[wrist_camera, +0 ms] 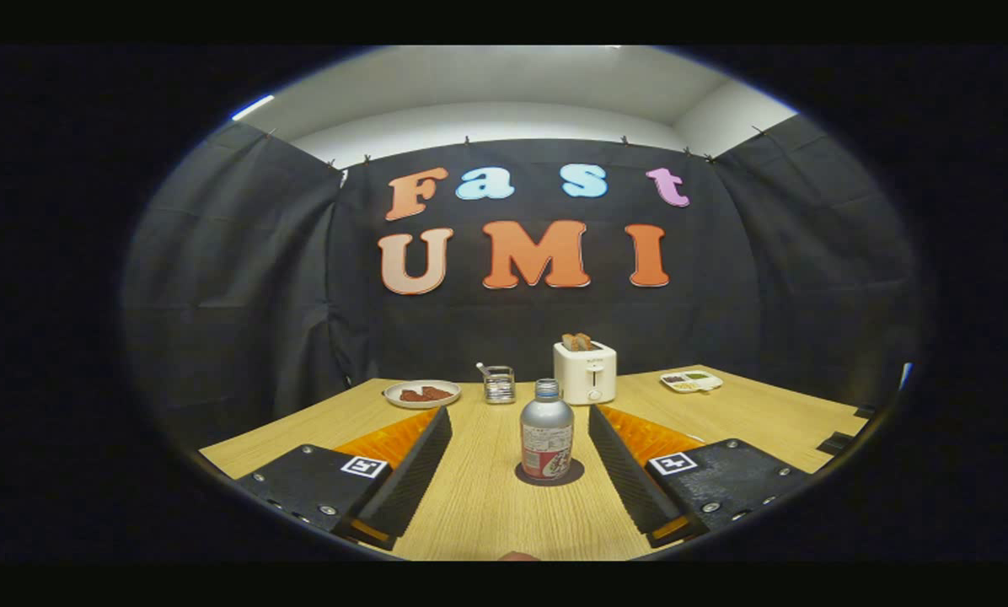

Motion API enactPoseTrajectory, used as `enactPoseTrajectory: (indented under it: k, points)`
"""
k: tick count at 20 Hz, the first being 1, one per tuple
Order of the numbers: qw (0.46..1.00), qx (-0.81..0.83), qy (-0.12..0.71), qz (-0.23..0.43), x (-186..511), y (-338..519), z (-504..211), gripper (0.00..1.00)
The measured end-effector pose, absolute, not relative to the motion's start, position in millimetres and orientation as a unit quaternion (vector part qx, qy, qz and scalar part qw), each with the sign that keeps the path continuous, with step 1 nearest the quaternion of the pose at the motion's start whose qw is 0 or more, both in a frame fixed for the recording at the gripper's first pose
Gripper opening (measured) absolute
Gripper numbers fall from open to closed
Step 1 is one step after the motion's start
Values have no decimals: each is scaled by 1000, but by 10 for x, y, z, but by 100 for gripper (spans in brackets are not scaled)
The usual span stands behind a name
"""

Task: Take the bottle from table, then pour the juice into the cup, finally place the bottle on the coaster

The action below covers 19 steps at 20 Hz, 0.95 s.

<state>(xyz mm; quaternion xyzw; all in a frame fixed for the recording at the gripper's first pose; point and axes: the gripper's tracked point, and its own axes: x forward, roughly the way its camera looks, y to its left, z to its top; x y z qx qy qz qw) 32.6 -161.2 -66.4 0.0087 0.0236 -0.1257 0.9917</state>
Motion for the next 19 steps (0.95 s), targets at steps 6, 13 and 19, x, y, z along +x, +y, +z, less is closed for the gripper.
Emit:
enactPoseTrajectory:
  k: [6,13,19]
  points:
    - [996,-24,-1,-88,133,-1116,-400,97]
    - [997,-12,-28,-76,-313,-902,-92,97]
    - [998,10,-40,-53,-453,-756,27,97]
